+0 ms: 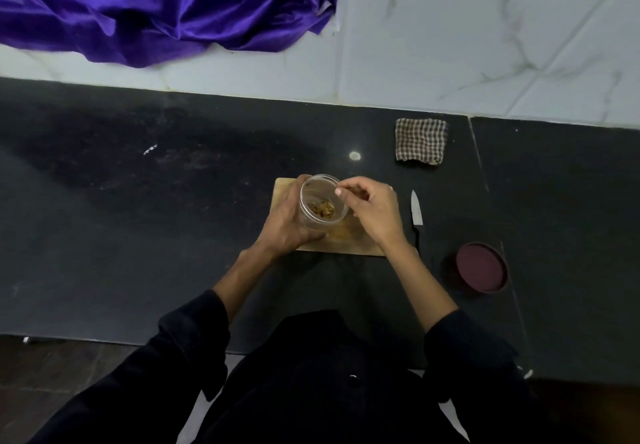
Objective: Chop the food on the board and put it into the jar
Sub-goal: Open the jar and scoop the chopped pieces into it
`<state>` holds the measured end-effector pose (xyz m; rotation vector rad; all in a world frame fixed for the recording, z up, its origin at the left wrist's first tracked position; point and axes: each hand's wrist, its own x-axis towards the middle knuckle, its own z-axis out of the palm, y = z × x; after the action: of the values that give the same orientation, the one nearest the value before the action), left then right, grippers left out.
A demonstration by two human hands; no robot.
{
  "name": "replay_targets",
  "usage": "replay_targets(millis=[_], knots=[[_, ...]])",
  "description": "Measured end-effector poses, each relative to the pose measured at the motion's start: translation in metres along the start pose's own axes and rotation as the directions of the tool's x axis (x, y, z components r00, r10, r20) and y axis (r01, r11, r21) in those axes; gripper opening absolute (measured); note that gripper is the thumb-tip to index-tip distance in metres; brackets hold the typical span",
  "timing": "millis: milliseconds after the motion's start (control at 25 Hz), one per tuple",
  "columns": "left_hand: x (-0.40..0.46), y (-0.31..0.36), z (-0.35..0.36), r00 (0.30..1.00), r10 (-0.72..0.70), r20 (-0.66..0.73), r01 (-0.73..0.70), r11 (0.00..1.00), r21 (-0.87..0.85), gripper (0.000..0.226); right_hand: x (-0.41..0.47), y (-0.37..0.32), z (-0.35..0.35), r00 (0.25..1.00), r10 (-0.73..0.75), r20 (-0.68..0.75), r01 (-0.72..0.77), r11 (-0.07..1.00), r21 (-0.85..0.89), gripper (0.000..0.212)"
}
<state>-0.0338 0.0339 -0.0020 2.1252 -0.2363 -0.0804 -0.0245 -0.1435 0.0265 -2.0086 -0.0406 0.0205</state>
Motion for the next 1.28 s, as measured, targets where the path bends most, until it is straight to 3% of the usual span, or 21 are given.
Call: replay_targets(millis=[200,320,400,560,760,880,1000,1120,1280], knots=[[0.018,0.022,0.038,0.989,0.043,0.143,-0.064,0.987,0.147,0.094,-0.034,0.023,-0.063,0.981,0.132,-0.143,-0.128,0.991,0.037,0.016],[0.025,0.042,0.069,0.969,0.11,0.223,-0.146,0.978,0.149,0.096,-0.059,0.054,-0.11,0.957,0.189,-0.221,-0.24,0.943,-0.231,0.032],[0.026,0.056,0.09,0.952,0.16,0.261,-0.199,0.971,0.134,0.099,-0.074,0.075,-0.141,0.931,0.266,-0.25,-0.352,0.837,-0.419,0.047],[0.022,0.075,0.118,0.939,0.207,0.276,-0.246,0.963,0.113,0.102,-0.089,0.103,-0.169,0.866,0.492,-0.092,-0.444,0.669,-0.597,0.083],[0.023,0.079,0.129,0.948,0.165,0.272,-0.212,0.965,0.154,0.108,-0.09,0.117,-0.17,0.88,0.475,0.023,-0.339,0.66,-0.67,0.099],[0.021,0.078,0.128,0.964,0.089,0.251,-0.142,0.969,0.201,0.116,-0.086,0.118,-0.172,0.888,0.458,0.044,-0.305,0.657,-0.69,0.099],[0.018,0.077,0.118,0.969,0.102,0.223,-0.148,0.969,0.201,0.103,-0.082,0.116,-0.177,0.897,0.442,0.021,-0.316,0.673,-0.669,0.097],[0.009,0.071,0.099,0.985,0.091,0.145,-0.115,0.979,0.169,0.096,-0.07,0.101,-0.179,0.907,0.419,-0.036,-0.382,0.787,-0.485,0.093],[-0.002,0.058,0.065,0.998,0.037,0.047,-0.043,0.992,0.119,0.096,-0.037,0.066,-0.165,0.942,0.331,0.05,-0.308,0.914,-0.263,0.086]])
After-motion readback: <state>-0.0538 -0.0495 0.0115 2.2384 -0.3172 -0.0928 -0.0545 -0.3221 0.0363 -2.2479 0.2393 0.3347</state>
